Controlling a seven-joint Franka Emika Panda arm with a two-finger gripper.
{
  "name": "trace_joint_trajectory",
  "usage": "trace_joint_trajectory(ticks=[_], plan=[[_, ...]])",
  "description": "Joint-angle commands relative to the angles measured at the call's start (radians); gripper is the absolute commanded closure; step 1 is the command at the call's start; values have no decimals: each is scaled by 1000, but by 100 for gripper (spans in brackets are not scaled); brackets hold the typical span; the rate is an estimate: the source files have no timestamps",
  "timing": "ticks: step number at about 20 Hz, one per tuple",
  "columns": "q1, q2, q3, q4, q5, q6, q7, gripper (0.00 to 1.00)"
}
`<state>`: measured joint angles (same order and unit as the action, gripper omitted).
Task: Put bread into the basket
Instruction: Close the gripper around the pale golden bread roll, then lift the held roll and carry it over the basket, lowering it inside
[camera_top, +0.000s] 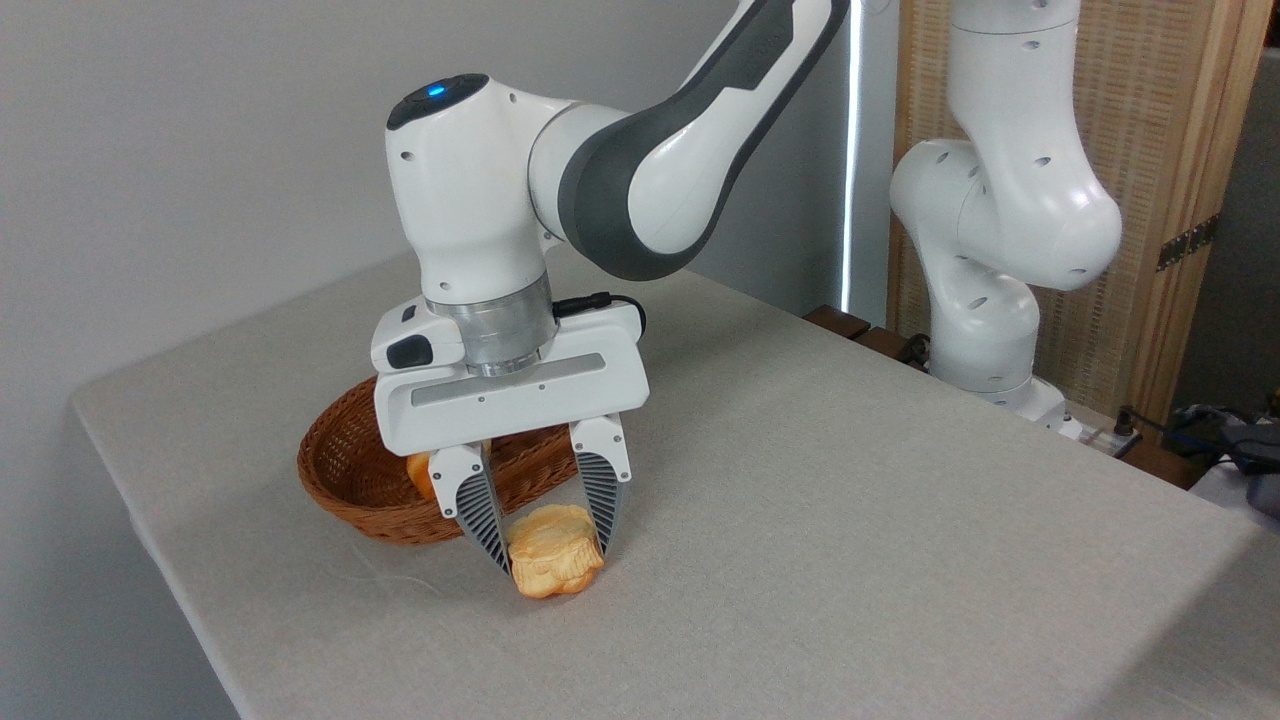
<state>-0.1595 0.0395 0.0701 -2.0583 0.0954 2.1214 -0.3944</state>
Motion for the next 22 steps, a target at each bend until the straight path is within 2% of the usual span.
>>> trace_joint_trajectory(ticks=[1, 8, 12, 18, 22], plan=[[-3, -7, 0, -16, 20, 28, 14, 51], [-3, -7, 0, -16, 20, 28, 20, 55], [-3, -7, 0, -14, 20, 28, 28, 60], [-2, -20, 8, -5, 15, 15, 62, 61], [1, -21, 14, 47, 4, -55, 110, 61]])
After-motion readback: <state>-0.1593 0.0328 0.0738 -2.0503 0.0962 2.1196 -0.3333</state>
